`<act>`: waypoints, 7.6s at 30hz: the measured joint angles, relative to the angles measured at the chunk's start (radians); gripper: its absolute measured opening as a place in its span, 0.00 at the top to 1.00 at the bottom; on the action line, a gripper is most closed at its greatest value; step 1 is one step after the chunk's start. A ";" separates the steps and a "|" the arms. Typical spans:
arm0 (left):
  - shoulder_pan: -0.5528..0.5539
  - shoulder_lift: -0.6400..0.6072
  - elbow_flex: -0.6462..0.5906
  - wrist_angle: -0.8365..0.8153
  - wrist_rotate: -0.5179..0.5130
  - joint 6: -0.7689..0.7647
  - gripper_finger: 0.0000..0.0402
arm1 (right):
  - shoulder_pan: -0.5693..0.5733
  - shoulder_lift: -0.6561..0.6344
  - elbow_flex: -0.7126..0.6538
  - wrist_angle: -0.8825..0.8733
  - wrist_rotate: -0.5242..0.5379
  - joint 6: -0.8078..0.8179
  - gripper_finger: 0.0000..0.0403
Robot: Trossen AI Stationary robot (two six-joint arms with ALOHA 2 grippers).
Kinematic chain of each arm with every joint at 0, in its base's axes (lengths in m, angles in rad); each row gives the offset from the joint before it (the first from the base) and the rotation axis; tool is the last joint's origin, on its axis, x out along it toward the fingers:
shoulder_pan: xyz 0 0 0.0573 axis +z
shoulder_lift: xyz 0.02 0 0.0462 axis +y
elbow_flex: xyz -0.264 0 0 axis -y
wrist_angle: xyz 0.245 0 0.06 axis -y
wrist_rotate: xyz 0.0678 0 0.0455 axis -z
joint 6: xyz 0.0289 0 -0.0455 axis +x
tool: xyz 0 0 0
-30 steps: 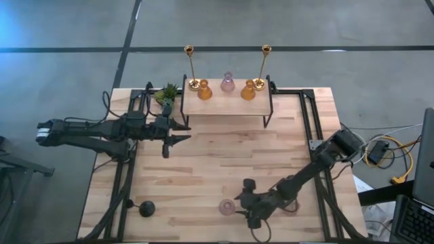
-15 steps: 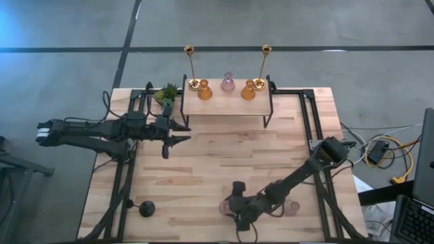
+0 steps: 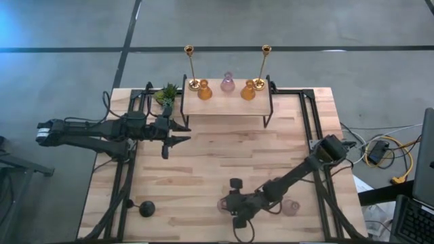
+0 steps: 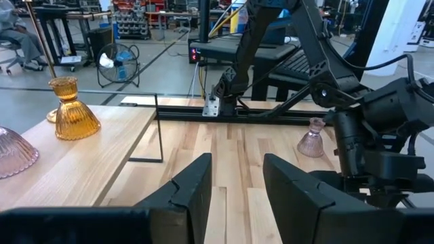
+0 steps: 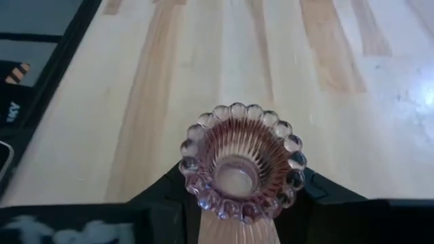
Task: Pick & Place candle stick holders
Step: Put the left pink glass candle holder on the shelf
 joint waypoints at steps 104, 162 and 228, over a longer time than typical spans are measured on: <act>0.008 0.025 0.228 -0.118 -0.508 0.091 0.34 | -0.789 -0.042 0.470 -0.196 -0.422 -0.334 0.71; 0.008 0.015 0.230 -0.112 -0.508 0.109 0.34 | -0.903 0.189 0.817 -0.406 -0.599 -0.449 0.71; 0.008 0.015 0.230 -0.130 -0.499 0.117 0.34 | -0.850 0.161 0.817 -0.368 -0.317 -0.269 0.56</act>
